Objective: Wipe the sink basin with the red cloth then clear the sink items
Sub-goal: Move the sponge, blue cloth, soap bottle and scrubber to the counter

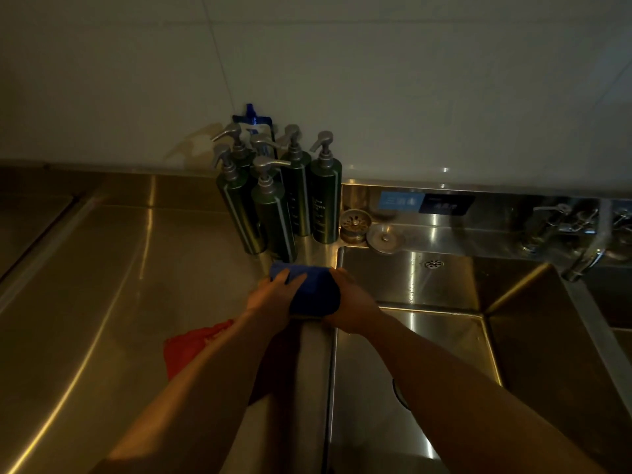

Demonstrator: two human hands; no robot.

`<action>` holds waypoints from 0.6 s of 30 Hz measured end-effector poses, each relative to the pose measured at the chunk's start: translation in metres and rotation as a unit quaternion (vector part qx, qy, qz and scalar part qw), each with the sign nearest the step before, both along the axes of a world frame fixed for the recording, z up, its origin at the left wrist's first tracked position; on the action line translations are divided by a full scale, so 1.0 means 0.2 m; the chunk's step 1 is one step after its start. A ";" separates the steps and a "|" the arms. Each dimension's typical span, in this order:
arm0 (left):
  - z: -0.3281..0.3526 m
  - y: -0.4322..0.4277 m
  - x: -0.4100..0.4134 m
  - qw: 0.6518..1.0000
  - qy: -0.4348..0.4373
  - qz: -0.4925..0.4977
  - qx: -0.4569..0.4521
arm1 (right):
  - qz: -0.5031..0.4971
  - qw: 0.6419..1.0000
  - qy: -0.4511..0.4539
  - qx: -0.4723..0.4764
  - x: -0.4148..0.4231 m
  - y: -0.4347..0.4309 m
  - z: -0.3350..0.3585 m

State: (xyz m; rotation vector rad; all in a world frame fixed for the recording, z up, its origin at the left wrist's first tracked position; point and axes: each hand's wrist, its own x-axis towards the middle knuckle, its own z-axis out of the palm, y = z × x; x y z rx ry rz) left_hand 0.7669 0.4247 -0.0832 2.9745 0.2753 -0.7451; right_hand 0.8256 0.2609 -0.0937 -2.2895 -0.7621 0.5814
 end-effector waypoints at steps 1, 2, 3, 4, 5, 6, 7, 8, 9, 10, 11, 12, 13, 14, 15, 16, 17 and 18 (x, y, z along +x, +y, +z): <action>0.00 0.01 0.00 1.000 0.000 0.005 0.002 | 0.000 1.000 0.002 0.002 -0.01 0.02 0.00; 0.01 0.02 0.00 1.000 0.003 0.010 0.001 | 0.000 1.000 0.006 0.001 -0.01 0.03 -0.01; 0.02 0.03 0.00 1.000 0.005 0.014 -0.001 | 0.000 1.000 0.009 -0.003 -0.01 0.05 -0.01; 0.03 0.04 -0.01 1.000 0.006 0.019 -0.003 | 0.003 1.000 0.011 -0.009 -0.01 0.07 -0.02; 0.04 0.05 -0.01 1.000 0.002 0.024 -0.003 | 0.010 1.000 0.011 -0.014 -0.02 0.09 -0.03; 0.05 0.06 -0.02 1.000 -0.002 0.029 -0.002 | 0.019 1.000 0.011 -0.019 -0.02 0.10 -0.04; 0.05 0.07 -0.03 0.999 -0.006 0.034 -0.002 | 0.026 0.999 0.011 -0.027 -0.02 0.10 -0.05; 0.06 0.08 -0.04 0.999 -0.007 0.037 -0.003 | 0.033 0.999 0.010 -0.036 -0.03 0.10 -0.06; 0.06 0.08 -0.05 0.999 -0.011 0.037 -0.003 | 0.037 0.999 0.007 -0.040 -0.03 0.10 -0.06; 0.06 0.07 -0.06 0.999 -0.017 0.031 0.002 | 0.034 0.999 0.001 -0.038 -0.03 0.09 -0.06; 0.07 0.06 -0.07 0.999 -0.030 0.016 0.011 | 0.026 0.999 -0.010 -0.030 -0.03 0.08 -0.05; 0.07 0.05 -0.07 0.999 -0.042 -0.004 0.019 | 0.015 0.999 -0.026 -0.020 -0.03 0.07 -0.04; 0.08 0.03 -0.07 0.998 -0.050 -0.022 0.019 | 0.000 0.999 -0.041 -0.009 -0.04 0.05 -0.03; 0.09 0.01 -0.06 0.998 -0.054 -0.030 0.008 | -0.013 0.999 -0.049 0.004 -0.04 0.02 -0.01; 0.10 -0.02 -0.05 0.998 -0.055 -0.032 -0.006 | -0.023 0.998 -0.051 0.015 -0.05 -0.02 0.00; 0.11 -0.06 -0.04 0.997 -0.062 -0.030 -0.018 | -0.030 0.998 -0.056 0.024 -0.06 -0.06 0.01; 0.12 -0.09 -0.03 0.996 -0.078 -0.030 -0.025 | -0.034 0.997 -0.064 0.030 -0.06 -0.10 0.02; 0.13 -0.13 -0.03 0.994 -0.096 -0.032 -0.028 | -0.037 0.996 -0.072 0.036 -0.07 -0.14 0.03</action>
